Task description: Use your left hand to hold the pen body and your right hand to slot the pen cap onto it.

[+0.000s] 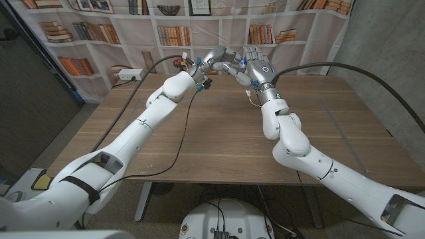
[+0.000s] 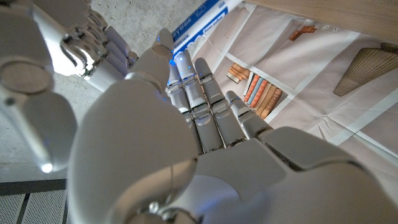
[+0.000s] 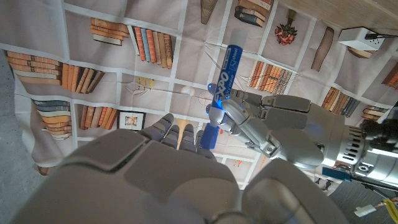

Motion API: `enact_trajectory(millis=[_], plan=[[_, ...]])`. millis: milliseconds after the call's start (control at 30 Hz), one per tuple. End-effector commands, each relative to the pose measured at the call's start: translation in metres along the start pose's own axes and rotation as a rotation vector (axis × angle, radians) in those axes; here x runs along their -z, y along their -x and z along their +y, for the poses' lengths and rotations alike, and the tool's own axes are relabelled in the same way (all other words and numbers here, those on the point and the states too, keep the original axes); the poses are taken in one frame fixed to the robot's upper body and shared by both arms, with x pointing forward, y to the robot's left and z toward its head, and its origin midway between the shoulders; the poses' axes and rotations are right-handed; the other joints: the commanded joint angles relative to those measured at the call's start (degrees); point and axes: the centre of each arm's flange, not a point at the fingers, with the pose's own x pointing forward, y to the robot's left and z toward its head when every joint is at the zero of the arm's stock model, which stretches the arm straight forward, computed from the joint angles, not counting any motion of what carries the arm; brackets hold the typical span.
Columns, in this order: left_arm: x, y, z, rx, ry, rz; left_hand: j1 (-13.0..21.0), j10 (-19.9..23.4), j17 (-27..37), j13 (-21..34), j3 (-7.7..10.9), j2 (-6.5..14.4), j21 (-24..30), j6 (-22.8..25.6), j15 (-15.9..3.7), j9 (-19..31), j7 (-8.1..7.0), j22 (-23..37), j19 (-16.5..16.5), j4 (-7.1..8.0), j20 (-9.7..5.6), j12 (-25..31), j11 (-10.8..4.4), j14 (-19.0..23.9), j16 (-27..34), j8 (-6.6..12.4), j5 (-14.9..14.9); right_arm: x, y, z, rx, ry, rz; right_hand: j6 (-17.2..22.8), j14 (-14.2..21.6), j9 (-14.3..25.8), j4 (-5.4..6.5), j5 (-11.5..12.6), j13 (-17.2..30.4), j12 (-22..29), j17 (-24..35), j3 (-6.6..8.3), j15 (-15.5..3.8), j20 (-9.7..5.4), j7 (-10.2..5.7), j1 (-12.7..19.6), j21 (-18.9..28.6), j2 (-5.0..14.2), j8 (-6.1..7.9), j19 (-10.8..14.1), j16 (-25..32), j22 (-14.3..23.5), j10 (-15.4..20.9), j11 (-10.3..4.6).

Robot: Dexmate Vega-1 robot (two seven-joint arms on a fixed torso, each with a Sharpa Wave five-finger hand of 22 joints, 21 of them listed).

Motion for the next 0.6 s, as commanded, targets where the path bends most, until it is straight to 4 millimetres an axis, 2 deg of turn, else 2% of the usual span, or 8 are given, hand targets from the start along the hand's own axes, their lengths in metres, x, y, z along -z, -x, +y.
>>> enact_trajectory(millis=[33,600], plan=[[0.003,0.000,-0.003,0.010,-0.001,0.012,-0.10,1.13,0.09,0.36,8.67,0.49,0.17,0.70,-4.15,0.20,0.80,-0.03,0.36,8.15,-4.44,0.32,-1.03,0.46,-0.11,0.27,0.35,0.001,0.001,-0.010,0.069,-0.010,-0.004,-0.35,0.65,0.05,-0.22,0.41,0.08,0.57,0.17,-0.45,0.25,-1.12,-0.12,0.35,0.49,-0.14,0.40,0.29,0.31,0.24,0.46,0.06],[0.006,0.000,-0.004,0.037,-0.011,0.022,-0.28,0.65,0.10,0.60,8.72,0.61,-0.10,0.46,-4.08,0.41,0.46,-0.02,-0.39,8.23,-4.08,0.27,-1.55,-0.30,-0.33,0.21,0.35,0.004,-0.003,-0.021,0.104,-0.043,0.022,-1.70,1.28,0.08,-0.49,0.55,0.10,0.47,0.17,-0.25,0.32,-1.18,-0.51,1.08,0.62,0.49,0.13,1.10,0.25,0.25,0.47,-0.10]])
